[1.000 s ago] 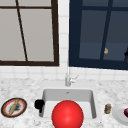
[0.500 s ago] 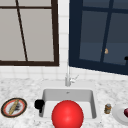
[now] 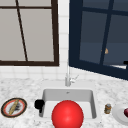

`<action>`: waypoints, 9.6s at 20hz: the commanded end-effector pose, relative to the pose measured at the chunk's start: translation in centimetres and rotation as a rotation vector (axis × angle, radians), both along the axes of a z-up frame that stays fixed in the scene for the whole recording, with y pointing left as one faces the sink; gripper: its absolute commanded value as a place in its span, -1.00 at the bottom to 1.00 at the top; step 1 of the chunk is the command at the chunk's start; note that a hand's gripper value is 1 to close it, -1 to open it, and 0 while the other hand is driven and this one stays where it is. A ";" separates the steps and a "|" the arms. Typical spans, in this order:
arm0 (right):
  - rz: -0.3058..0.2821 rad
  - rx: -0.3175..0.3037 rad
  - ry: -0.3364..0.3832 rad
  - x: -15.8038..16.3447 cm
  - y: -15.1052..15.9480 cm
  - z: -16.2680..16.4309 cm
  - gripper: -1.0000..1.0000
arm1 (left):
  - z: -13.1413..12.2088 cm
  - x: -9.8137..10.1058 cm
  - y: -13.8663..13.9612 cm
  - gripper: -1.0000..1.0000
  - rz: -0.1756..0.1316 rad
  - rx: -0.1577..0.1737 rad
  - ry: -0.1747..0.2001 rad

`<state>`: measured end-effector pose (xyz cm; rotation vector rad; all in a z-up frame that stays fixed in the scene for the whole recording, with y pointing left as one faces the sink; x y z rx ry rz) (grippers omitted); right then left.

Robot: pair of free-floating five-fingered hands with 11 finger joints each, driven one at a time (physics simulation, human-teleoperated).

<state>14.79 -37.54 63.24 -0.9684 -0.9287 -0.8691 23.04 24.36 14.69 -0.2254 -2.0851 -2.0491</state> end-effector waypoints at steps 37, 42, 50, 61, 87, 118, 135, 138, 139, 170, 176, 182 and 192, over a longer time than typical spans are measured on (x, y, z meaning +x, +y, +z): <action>-0.489 -0.061 -0.122 -17.4 18.3 -4.2 1.00 | 0.0 0.0 0.0 0.00 0.000 0.000 0.000; -0.542 -0.071 -0.123 -18.7 20.7 -4.4 1.00 | 0.0 0.0 0.0 0.00 0.000 0.000 0.000; -0.625 -0.108 -0.131 -20.1 24.7 -4.7 1.00 | 0.0 0.0 0.0 0.00 0.000 0.000 0.000; -0.768 -0.117 -0.146 -21.8 31.1 -4.9 1.00 | 0.0 0.0 0.0 0.00 0.000 0.000 0.000; -1.022 -0.207 -0.172 -22.1 44.2 -6.1 1.00 | 0.0 0.0 0.0 0.00 0.000 0.000 0.000; -0.921 -0.679 -0.111 -21.4 55.0 -7.0 -1.00 | 0.0 0.0 0.0 0.00 0.000 0.000 0.000; -0.794 -1.040 -0.004 -18.1 57.7 -7.2 -1.00 | 0.0 0.0 0.0 0.00 0.000 0.000 0.000; -0.762 -1.100 0.018 -17.4 57.6 -7.3 -1.00 | 0.0 0.0 0.0 0.00 0.000 0.000 0.000; -0.751 -1.118 0.025 -17.2 57.6 -7.3 -1.00 | 0.0 0.0 0.0 0.00 0.000 0.000 0.000; -0.453 -1.428 0.152 -17.5 54.0 -9.0 -1.00 | 0.0 0.0 0.0 0.00 0.000 0.000 0.000; -0.345 -1.438 0.213 -19.0 53.9 -9.3 -1.00 | 0.0 0.0 0.0 0.00 0.000 0.000 0.000; -0.250 -1.447 0.260 -20.5 53.9 -9.6 -1.00 | 0.0 0.0 0.0 0.00 0.000 0.000 0.000; -0.089 -1.453 0.314 -23.2 53.9 -10.1 -1.00 | 0.0 0.0 0.0 0.00 0.000 0.000 0.000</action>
